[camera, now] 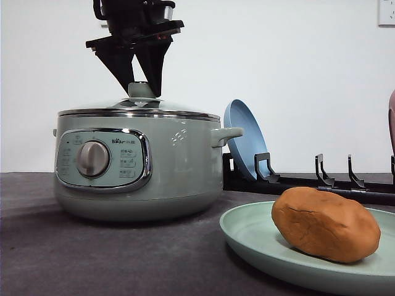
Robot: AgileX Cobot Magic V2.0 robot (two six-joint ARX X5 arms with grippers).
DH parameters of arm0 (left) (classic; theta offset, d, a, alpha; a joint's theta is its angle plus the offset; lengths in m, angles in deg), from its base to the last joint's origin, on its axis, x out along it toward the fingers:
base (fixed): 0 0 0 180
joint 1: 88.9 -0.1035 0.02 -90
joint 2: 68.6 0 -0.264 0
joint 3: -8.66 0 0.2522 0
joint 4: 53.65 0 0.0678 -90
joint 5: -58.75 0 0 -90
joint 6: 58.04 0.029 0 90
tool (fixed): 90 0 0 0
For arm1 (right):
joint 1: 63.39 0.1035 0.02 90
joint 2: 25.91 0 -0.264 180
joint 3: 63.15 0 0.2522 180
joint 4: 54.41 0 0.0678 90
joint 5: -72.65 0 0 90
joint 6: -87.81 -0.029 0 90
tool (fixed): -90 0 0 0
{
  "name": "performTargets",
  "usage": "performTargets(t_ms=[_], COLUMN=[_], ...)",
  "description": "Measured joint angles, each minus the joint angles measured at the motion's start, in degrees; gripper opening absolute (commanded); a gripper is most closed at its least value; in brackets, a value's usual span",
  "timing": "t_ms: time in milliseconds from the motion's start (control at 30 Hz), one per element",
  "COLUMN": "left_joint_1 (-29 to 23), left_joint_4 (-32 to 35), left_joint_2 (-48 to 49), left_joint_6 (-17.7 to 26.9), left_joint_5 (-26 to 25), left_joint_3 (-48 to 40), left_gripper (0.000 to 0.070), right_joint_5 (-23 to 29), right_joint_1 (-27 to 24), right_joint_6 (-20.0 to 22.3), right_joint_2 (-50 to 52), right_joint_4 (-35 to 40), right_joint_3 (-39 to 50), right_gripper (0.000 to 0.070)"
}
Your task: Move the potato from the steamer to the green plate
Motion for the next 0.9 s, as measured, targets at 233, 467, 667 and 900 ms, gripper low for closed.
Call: performTargets(t_ms=[233, 467, 667, 900], left_joint_1=[0.0, 0.0, 0.0, 0.0], left_joint_4=[-0.26, -1.93, -4.13, -6.69], left_joint_2=[-0.37, 1.32, 7.09, 15.94], left_joint_6=[-0.15, -0.15, -0.21, -0.86], left_joint_5=[-0.01, -0.01, -0.01, -0.12], left_joint_3=[0.85, 0.85, 0.85, 0.85], left_gripper=[0.0478, 0.048, 0.048, 0.0478], right_joint_5=[0.04, 0.04, 0.02, 0.02], right_joint_1=[0.02, 0.02, 0.0, 0.02], right_joint_6=[0.0, 0.0, 0.0, 0.0], right_joint_2=[0.0, 0.0, 0.0, 0.0], right_joint_4=[0.0, 0.0, 0.0, 0.0], right_joint_3=[0.0, 0.0, 0.0, 0.0], right_gripper=[0.0579, 0.0579, 0.0579, 0.0579])
